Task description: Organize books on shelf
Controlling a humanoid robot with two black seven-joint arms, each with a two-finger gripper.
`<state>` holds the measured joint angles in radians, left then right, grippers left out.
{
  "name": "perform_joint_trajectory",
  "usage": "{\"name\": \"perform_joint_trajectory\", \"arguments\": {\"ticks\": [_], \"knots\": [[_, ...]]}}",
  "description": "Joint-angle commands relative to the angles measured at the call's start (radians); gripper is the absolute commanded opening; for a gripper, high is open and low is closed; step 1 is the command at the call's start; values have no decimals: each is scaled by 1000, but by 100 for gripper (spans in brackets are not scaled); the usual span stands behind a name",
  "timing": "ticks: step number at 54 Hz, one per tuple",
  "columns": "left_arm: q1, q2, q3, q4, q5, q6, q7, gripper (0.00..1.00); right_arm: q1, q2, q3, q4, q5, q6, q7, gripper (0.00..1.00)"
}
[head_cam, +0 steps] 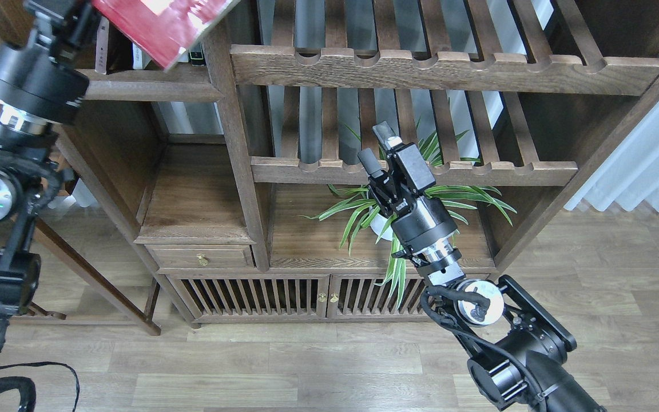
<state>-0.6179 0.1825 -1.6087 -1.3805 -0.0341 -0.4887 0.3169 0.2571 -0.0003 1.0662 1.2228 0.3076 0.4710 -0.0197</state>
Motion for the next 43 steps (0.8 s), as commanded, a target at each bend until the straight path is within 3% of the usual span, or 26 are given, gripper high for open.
{"name": "perform_joint_trajectory", "arguments": {"ticks": [1, 15, 43], "knots": [[-48, 9, -63, 0, 49, 0, 28, 0, 1, 0, -12, 9, 1, 9, 0, 98], [-114, 57, -148, 0, 160, 0, 31, 0, -10, 0, -66, 35, 2, 18, 0, 98], [-105, 97, -306, 3, 398, 0, 19, 0, -9, 0, -150, 44, -13, 18, 0, 98]]}}
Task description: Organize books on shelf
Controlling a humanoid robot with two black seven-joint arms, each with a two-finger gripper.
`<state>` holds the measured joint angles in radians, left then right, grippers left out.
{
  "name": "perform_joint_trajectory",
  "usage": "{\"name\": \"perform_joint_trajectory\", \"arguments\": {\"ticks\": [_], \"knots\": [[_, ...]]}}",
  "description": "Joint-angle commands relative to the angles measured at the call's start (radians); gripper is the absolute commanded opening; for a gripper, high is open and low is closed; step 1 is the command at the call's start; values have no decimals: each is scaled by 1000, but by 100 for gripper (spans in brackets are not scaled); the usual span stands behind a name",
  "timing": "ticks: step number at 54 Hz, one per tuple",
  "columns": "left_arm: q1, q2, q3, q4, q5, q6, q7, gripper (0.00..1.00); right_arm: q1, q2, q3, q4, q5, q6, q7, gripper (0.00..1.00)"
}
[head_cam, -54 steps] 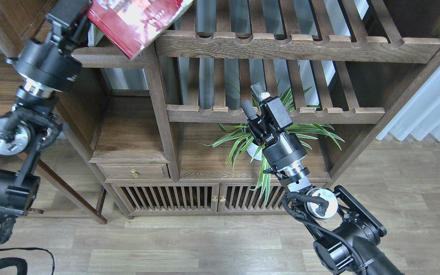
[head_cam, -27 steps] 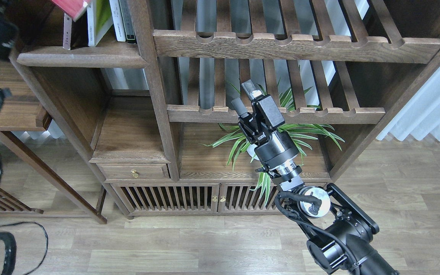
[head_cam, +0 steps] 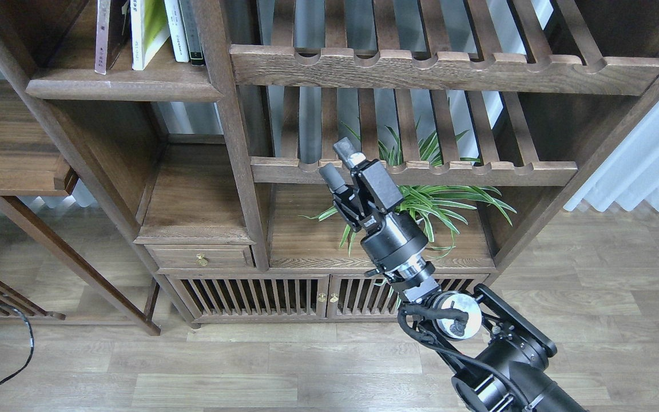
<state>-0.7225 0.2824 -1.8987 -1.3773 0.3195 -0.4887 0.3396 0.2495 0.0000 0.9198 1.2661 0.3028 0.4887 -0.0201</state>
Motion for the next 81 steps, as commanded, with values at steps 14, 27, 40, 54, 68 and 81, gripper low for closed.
{"name": "perform_joint_trajectory", "arguments": {"ticks": [14, 27, 40, 54, 68, 81], "knots": [[2, -14, -57, 4, 216, 0, -51, 0, -4, 0, -18, 1, -10, 0, 0, 98], [2, -14, -29, 3, 346, 0, -154, 0, -4, 0, -44, 1, -11, 0, 0, 98], [3, -14, 4, 9, 484, 22, -244, 0, -3, 0, -58, -1, -11, 0, 0, 98], [5, -12, 145, 49, 612, 229, -379, 0, -4, 0, -78, -1, -10, 0, 0, 98], [-57, -3, 385, 138, 648, 467, -508, 0, -4, 0, -78, -5, -7, 0, -1, 98], [-141, -3, 474, 277, 705, 490, -582, 0, -7, 0, -78, -7, -4, 0, -1, 98]]}}
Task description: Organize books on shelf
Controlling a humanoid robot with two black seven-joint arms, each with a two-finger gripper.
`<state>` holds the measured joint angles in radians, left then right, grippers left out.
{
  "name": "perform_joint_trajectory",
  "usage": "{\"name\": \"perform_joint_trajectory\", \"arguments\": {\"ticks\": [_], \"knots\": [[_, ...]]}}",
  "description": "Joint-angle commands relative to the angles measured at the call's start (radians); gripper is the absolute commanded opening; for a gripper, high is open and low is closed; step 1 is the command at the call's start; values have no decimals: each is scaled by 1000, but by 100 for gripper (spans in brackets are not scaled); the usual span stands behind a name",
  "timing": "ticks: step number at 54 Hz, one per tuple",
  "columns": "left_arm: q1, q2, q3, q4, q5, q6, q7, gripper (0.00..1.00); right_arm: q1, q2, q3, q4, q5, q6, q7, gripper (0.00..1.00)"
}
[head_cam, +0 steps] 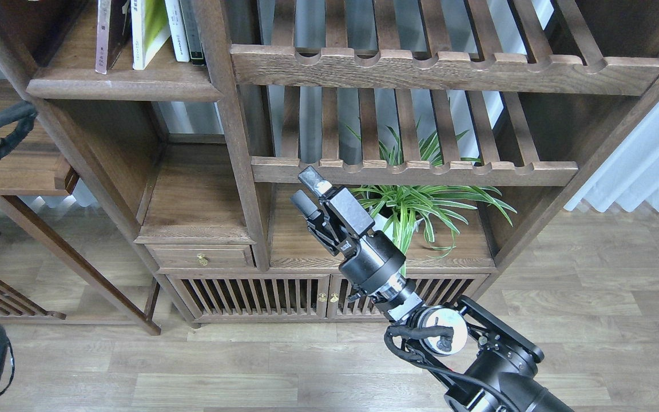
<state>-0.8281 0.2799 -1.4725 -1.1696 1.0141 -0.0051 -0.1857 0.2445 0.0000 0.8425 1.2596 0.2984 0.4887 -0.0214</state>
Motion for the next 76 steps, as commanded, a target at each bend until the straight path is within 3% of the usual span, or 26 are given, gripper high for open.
{"name": "perform_joint_trajectory", "arguments": {"ticks": [1, 15, 48, 60, 68, 76], "knots": [[-37, -1, 52, 73, 11, 8, -60, 0, -2, 0, 0, 0, 1, 0, 0, 98], [-71, -2, 112, 171, 11, 8, -113, 0, -4, 0, -2, -2, 1, 0, 0, 98], [-49, 21, 195, 268, -23, -9, -202, 3, 7, 0, -26, -19, 2, 0, 0, 98], [-49, 24, 218, 303, -45, -9, -222, 5, 10, 0, -25, -20, 2, 0, 0, 98], [-49, 22, 227, 324, -46, -9, -259, 7, 10, 0, -26, -20, 2, 0, 0, 98], [-49, 19, 239, 327, -58, -7, -262, 13, 10, 0, -26, -20, 2, 0, 0, 98]]}}
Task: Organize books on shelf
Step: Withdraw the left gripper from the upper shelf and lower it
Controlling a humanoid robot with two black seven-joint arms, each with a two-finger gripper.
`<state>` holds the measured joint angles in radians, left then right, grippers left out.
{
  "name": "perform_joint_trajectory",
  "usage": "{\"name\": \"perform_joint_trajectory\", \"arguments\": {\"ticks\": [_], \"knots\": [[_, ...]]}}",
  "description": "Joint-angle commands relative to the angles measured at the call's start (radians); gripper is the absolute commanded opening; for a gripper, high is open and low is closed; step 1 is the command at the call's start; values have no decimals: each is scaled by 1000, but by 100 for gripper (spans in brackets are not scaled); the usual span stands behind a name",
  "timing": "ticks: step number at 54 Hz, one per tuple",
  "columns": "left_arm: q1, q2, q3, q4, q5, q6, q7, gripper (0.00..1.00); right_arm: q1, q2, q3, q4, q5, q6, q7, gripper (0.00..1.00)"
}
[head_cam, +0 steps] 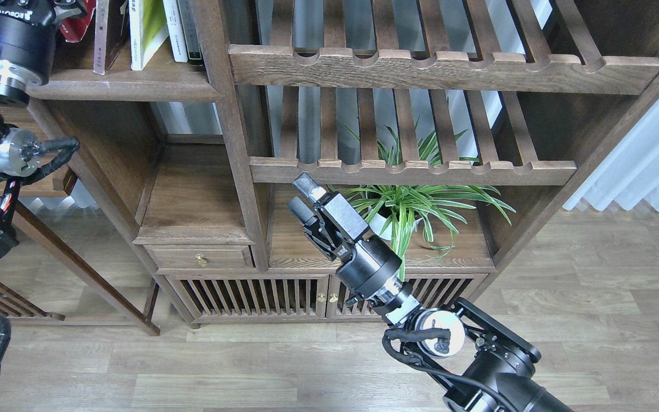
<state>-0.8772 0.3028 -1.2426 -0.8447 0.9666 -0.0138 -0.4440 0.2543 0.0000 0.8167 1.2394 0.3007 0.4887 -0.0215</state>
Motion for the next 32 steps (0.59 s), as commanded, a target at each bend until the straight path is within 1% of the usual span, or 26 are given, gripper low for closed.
{"name": "perform_joint_trajectory", "arguments": {"ticks": [1, 7, 15, 19, 25, 28, 32], "knots": [[0, -4, 9, 3, -12, 2, -4, 13, 0, 0, -1, 0, 0, 0, 0, 98], [1, -1, 14, 6, -22, 0, -4, 17, 0, 0, -1, 0, 0, 0, 0, 98], [1, -2, 29, 13, -29, 2, -5, 17, 0, 0, -1, 0, 0, 0, 0, 98], [1, -4, 38, 15, -34, 5, -4, 23, 0, 0, -1, 0, 0, 0, 0, 98], [1, -5, 48, 18, -35, 8, -5, 24, 0, 0, -1, 0, 0, 0, 0, 98], [1, -8, 48, 18, -35, 11, -5, 27, 0, 0, -1, 0, 0, 0, 0, 98], [0, -11, 48, 18, -35, 12, -7, 27, 0, 0, -1, 2, -2, 0, 0, 98]]}}
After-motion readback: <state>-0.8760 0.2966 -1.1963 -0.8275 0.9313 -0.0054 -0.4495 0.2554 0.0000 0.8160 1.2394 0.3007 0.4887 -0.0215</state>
